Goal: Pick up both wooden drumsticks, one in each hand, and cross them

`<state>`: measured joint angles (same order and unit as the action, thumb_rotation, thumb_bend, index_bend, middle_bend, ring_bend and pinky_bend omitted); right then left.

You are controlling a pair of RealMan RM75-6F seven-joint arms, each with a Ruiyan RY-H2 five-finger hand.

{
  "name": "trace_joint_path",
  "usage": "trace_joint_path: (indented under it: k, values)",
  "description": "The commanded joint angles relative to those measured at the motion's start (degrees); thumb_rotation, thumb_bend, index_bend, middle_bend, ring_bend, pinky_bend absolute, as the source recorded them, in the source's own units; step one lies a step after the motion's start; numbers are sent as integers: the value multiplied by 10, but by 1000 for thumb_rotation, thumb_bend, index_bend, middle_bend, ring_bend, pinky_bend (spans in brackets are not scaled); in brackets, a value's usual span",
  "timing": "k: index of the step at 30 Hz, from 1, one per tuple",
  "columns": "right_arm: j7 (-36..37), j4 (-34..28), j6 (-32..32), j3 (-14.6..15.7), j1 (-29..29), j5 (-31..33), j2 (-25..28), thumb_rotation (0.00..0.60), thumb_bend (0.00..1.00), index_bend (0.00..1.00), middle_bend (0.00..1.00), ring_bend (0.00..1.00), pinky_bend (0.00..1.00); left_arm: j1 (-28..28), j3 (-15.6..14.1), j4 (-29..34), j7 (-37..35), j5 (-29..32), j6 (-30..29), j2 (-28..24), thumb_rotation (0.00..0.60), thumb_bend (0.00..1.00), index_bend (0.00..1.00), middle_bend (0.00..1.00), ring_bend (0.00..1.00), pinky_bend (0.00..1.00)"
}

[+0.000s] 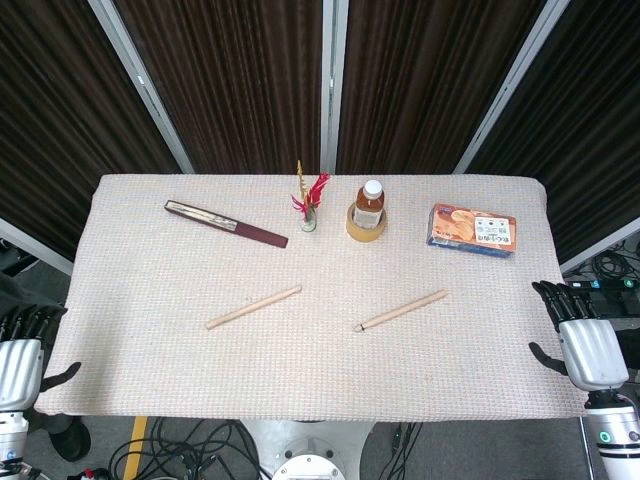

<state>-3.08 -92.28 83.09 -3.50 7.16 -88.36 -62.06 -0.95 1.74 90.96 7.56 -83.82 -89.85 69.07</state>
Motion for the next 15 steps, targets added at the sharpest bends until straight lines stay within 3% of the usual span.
trace_joint_path:
  k: [1,11,15]
  values:
    - [1,0,2,2,-1,-3,0,600,94,89,115,98,177,-1,1,1,-1,-1,0,-1,600,21,208,183,109,96]
    - [3,1,-3,4,5,-11,0,600,95,89,116,102,176,-5,0,8,1,-3,14,-8,600,22,208,183,109,96]
    - [1,7,-40,1,34,-23,-6,600,95,90,146,110,184,-8,2,10,-3,0,21,-12,600,22,208,183,109,96]
